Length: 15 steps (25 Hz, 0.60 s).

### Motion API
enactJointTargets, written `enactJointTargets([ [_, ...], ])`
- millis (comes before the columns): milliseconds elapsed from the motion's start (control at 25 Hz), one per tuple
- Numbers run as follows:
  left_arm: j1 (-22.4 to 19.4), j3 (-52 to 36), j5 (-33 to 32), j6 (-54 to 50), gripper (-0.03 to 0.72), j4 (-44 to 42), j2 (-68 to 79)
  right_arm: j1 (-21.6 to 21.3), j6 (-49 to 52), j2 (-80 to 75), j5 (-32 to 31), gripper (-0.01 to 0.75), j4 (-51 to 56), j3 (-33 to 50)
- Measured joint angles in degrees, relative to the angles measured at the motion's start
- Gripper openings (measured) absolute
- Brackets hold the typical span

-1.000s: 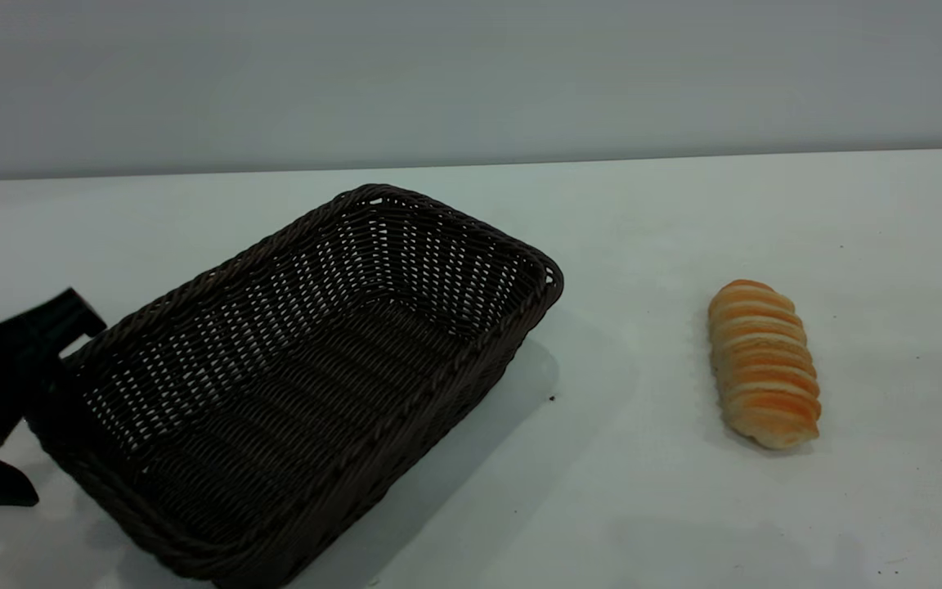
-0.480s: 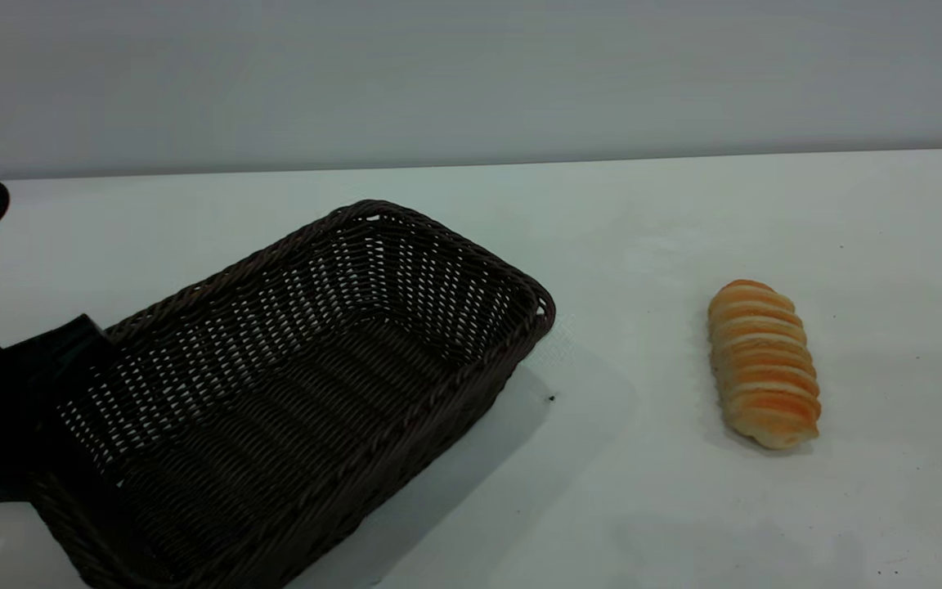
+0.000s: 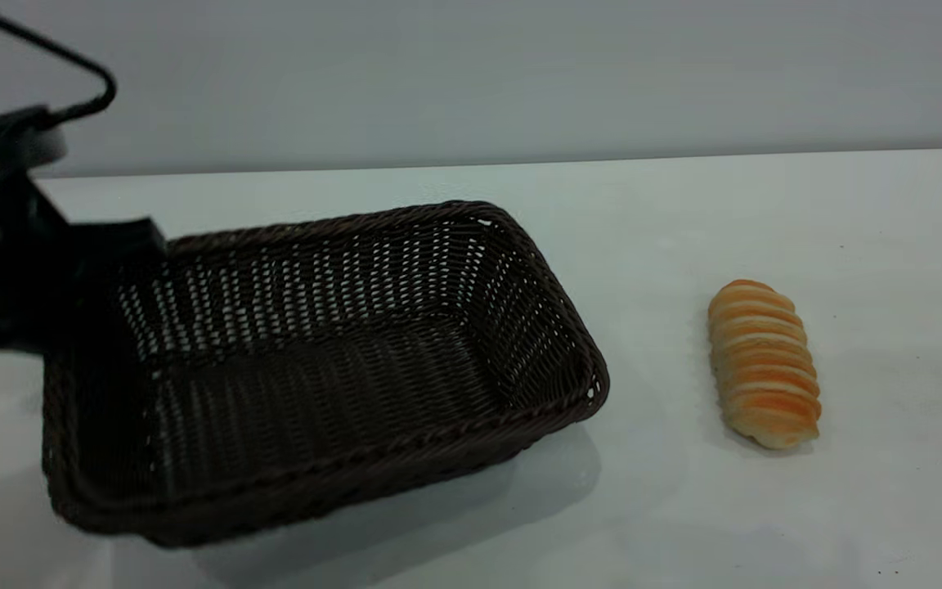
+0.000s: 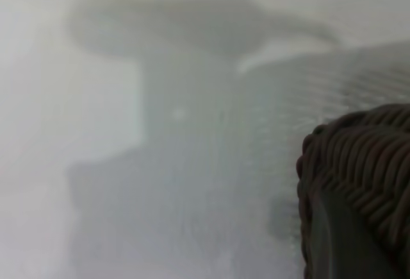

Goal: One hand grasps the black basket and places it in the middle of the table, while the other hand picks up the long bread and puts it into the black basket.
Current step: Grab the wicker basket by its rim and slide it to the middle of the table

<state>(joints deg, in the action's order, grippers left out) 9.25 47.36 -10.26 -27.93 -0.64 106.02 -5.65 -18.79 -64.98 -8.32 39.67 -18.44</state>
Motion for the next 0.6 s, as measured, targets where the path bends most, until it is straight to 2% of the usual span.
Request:
enactJointTargets([
  [240, 0.7, 8.4, -3.8, 4.8, 0.167, 0.6, 7.2, 0.0, 0.0, 0.0, 0.0, 0.356, 0.1, 0.0],
  [600, 5.8, 21.3, -9.7, 10.4, 0.2, 0.6, 17.2, 0.0, -1.1, 0.0, -0.3, 0.356, 0.2, 0.0],
])
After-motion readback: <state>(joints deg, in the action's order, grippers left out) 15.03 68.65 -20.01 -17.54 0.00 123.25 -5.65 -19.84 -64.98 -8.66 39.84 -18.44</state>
